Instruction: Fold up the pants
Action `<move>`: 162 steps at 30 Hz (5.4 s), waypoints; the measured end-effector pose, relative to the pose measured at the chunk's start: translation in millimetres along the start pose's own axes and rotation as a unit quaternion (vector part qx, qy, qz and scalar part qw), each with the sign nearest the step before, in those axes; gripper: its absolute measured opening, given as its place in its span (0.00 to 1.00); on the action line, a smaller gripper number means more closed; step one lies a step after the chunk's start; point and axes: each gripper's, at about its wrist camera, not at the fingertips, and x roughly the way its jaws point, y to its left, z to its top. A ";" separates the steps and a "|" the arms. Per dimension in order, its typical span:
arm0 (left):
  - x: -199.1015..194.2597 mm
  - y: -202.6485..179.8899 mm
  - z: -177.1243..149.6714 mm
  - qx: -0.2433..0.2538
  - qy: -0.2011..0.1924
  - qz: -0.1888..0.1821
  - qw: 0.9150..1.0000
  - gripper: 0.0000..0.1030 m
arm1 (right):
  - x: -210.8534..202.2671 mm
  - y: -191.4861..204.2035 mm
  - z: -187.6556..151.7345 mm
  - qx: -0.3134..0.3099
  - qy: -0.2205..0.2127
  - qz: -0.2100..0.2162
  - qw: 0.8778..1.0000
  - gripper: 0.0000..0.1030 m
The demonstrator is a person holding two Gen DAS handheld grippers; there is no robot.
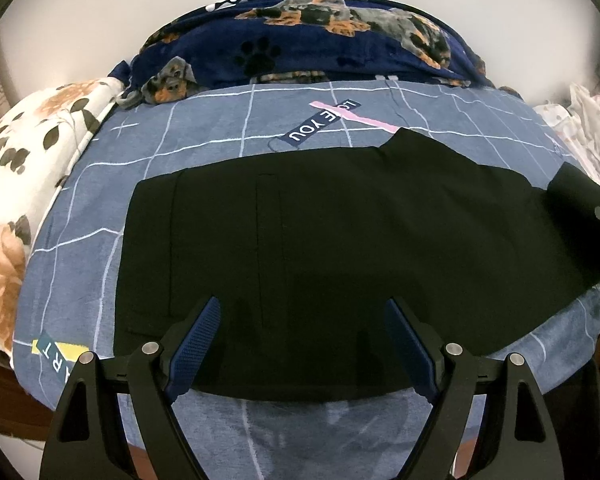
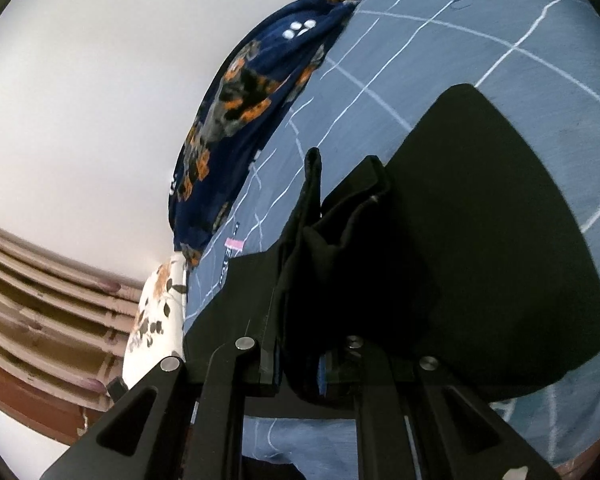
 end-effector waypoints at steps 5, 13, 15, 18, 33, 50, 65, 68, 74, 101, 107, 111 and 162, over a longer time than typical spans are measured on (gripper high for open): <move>0.5 0.0 -0.1 -0.001 0.003 -0.001 1.000 0.82 | 13.8 11.4 -6.5 -0.021 0.013 -0.010 1.000 0.11; 1.4 0.8 0.3 -0.001 0.004 -0.001 1.000 0.82 | 24.3 15.7 -12.7 -0.029 0.027 -0.009 0.999 0.11; 1.7 0.9 0.0 -0.001 0.005 -0.002 1.000 0.82 | 27.0 17.7 -14.0 -0.029 0.029 -0.008 0.999 0.11; 3.7 0.7 -0.7 0.000 0.008 -0.001 1.000 0.82 | 30.2 20.8 -15.4 -0.031 0.032 -0.007 0.999 0.11; 7.4 1.9 -2.2 -0.003 0.014 -0.002 1.000 0.82 | 41.4 30.4 -21.6 -0.046 0.043 -0.001 0.998 0.13; 13.9 2.0 -3.3 -0.001 0.026 -0.003 1.000 0.82 | 52.9 36.6 -28.1 -0.058 0.056 0.003 0.997 0.15; 16.0 -0.6 -4.1 0.005 0.033 -0.002 0.999 0.82 | 64.0 44.3 -36.2 -0.086 0.068 -0.006 0.994 0.16; 16.3 -0.8 -4.4 0.005 0.034 -0.002 0.999 0.82 | 64.3 44.0 -37.1 -0.086 0.073 -0.007 0.994 0.17; 17.7 -2.6 -5.2 0.006 0.036 -0.001 0.999 0.82 | 69.8 45.5 -42.1 -0.090 0.081 -0.008 0.993 0.17; 21.4 -1.4 -5.4 0.005 0.044 0.001 0.999 0.82 | 90.5 57.1 -61.9 -0.086 0.159 0.053 0.982 0.56; 21.5 -1.2 -5.0 0.006 0.043 0.001 0.999 0.82 | 94.1 54.5 -64.8 -0.074 0.173 0.063 0.980 0.57; 18.0 -0.7 -4.9 0.009 0.036 0.003 0.999 0.82 | 85.6 54.7 -55.5 -0.059 0.173 0.083 0.980 0.59; -28.7 -43.1 8.8 0.012 -0.019 -0.072 0.997 0.85 | -31.8 -74.5 6.3 -0.079 0.087 -0.030 0.993 0.00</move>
